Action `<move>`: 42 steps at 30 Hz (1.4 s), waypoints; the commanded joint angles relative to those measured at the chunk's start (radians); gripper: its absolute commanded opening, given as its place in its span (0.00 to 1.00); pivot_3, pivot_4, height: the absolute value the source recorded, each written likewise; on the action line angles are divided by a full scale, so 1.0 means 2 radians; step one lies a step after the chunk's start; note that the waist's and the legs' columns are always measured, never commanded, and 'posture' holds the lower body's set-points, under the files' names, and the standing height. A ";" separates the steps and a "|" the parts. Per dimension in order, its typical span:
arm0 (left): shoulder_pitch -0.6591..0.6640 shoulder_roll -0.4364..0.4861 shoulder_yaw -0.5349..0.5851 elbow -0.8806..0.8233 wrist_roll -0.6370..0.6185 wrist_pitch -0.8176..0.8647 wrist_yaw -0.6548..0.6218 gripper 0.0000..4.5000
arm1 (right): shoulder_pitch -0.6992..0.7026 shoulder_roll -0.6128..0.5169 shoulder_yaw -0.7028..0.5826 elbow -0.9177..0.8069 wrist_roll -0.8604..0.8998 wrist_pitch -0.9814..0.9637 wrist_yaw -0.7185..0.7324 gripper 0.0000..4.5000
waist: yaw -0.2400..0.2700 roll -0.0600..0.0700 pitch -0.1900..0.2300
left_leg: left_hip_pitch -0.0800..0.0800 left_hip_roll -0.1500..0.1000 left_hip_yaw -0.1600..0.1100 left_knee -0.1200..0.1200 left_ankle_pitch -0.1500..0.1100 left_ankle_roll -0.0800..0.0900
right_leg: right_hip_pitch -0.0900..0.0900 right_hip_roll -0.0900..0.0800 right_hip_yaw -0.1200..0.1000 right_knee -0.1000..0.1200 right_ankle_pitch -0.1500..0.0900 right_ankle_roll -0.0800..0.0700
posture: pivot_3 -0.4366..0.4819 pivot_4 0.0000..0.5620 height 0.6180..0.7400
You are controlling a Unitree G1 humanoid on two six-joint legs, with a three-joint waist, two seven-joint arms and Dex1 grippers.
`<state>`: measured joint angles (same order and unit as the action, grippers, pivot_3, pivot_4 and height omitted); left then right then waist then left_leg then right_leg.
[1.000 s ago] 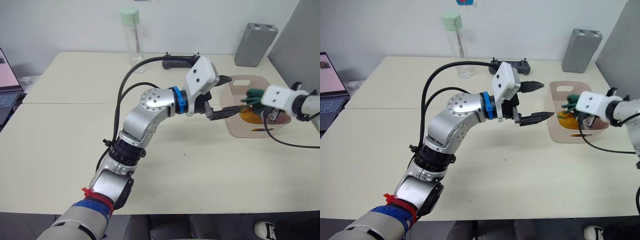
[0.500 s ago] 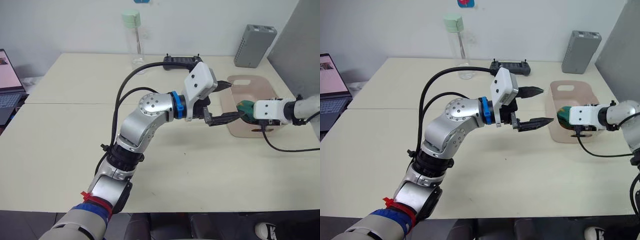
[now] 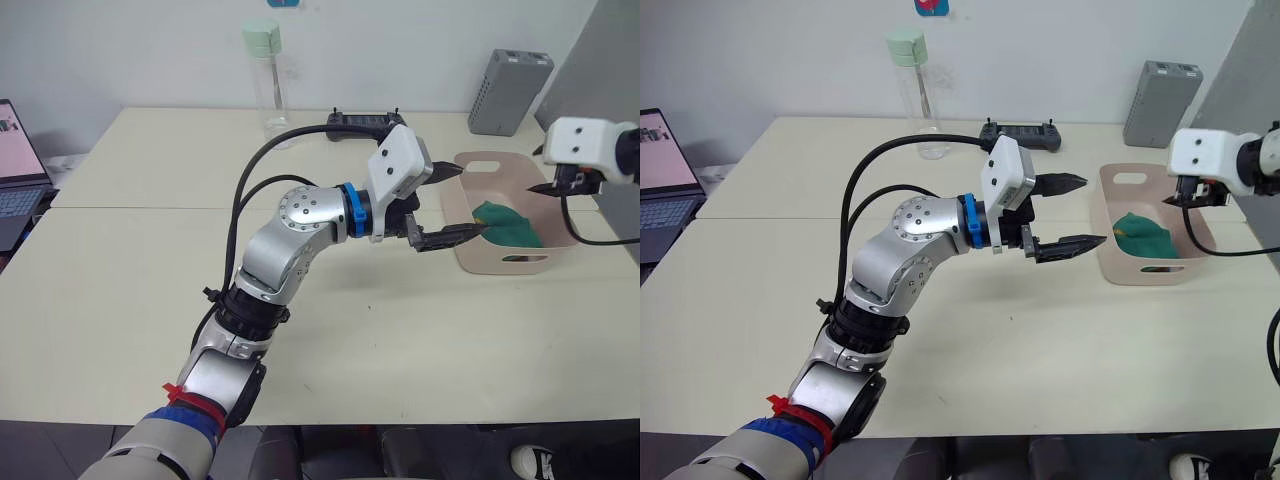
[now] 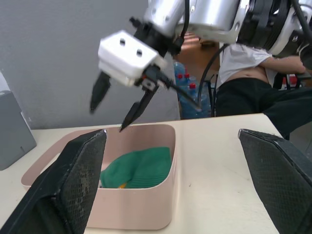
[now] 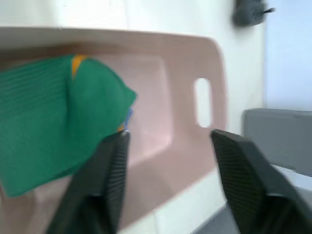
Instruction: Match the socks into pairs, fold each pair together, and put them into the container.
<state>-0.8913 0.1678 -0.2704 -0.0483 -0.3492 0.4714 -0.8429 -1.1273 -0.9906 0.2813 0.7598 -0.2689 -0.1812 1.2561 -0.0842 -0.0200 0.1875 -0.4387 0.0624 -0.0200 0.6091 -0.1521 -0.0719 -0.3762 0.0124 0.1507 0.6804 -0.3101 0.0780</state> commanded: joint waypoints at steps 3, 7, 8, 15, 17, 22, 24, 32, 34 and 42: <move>0.000 0.004 0.006 -0.013 0.003 -0.013 -0.002 1.00 | -0.007 0.038 0.021 0.071 -0.024 -0.027 -0.005 0.15 | 0.000 0.000 0.000 | 0.000 0.000 0.000 0.000 0.000 0.000 | 0.000 0.000 0.000 0.000 0.000 0.000 | 0.48 0.27 1.00; 0.009 0.005 0.004 0.005 0.008 -0.032 -0.009 1.00 | -0.026 0.070 0.046 0.139 -0.060 -0.045 -0.035 0.01 | 0.000 0.000 0.000 | 0.001 0.000 0.000 0.000 0.000 0.000 | 0.001 0.000 0.000 0.000 0.000 0.000 | 0.48 0.27 1.00; 0.011 0.004 0.004 0.010 0.010 -0.036 -0.010 1.00 | -0.029 0.076 0.051 0.155 -0.068 -0.049 -0.043 0.01 | 0.000 0.000 0.000 | 0.001 0.000 0.000 0.000 0.000 0.000 | 0.001 0.000 0.000 0.000 0.000 0.000 | 0.48 0.27 1.00; 0.021 0.010 0.005 0.027 0.018 -0.055 -0.020 1.00 | -0.064 0.088 0.060 0.215 -0.095 -0.069 -0.088 0.01 | 0.000 0.000 0.000 | 0.002 0.000 0.000 0.000 0.000 0.000 | 0.002 0.000 0.000 0.000 0.000 0.000 | 0.48 0.27 1.00; 0.024 0.013 0.006 0.019 0.017 -0.049 -0.020 1.00 | -0.076 0.085 0.051 0.214 -0.087 -0.071 -0.085 0.01 | -0.001 0.000 0.000 | 0.002 0.000 0.000 0.000 0.000 0.000 | 0.002 0.000 0.000 0.000 0.000 0.000 | 0.48 0.27 1.00; 0.036 0.042 0.031 0.015 0.013 -0.040 -0.018 1.00 | -0.110 0.062 -0.013 0.174 -0.025 -0.045 -0.057 0.01 | -0.002 0.003 0.001 | 0.002 0.000 0.000 -0.001 0.000 0.000 | 0.001 0.000 0.000 0.000 0.000 0.000 | 0.48 0.27 1.00; 0.041 0.058 0.053 0.023 0.018 -0.045 -0.002 1.00 | -0.105 0.065 -0.046 0.142 0.010 -0.027 -0.060 0.09 | -0.002 0.003 0.001 | 0.002 0.000 0.000 -0.001 0.000 0.000 | 0.001 0.000 0.000 0.000 0.000 -0.001 | 0.48 0.27 1.00; 0.153 0.119 0.146 -0.025 0.015 -0.027 0.062 1.00 | 0.119 0.216 -0.176 -0.295 0.216 0.250 -0.167 0.70 | -0.001 0.002 0.001 | 0.002 0.001 -0.002 -0.001 0.000 0.000 | 0.002 0.000 -0.002 0.002 0.000 -0.001 | 0.48 0.27 1.00; 0.199 0.132 0.161 -0.050 0.018 -0.027 0.074 1.00 | 0.190 0.259 -0.172 -0.391 0.230 0.295 -0.211 0.85 | 0.001 0.003 0.001 | 0.001 0.001 -0.002 -0.001 0.000 0.000 | 0.001 0.000 -0.002 0.002 0.000 -0.001 | 0.48 0.27 1.00; 0.374 0.129 0.217 -0.118 0.008 -0.030 0.122 1.00 | 0.423 0.372 -0.106 -0.552 0.204 0.335 -0.351 0.99 | 0.015 0.001 0.000 | 0.000 0.000 -0.003 0.000 0.000 0.000 | 0.001 0.000 -0.003 0.001 -0.001 -0.002 | 0.48 0.27 1.00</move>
<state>-0.1608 0.4316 0.1407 -0.2377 -0.3165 0.4286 -0.6166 -0.3009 -0.2413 0.0623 -0.2836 0.1573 0.4952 0.5938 -0.0540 -0.0186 0.1879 -0.4385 0.0634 -0.0254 0.6082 -0.1523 -0.0725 -0.3734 0.0124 0.1452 0.6813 -0.3132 0.0752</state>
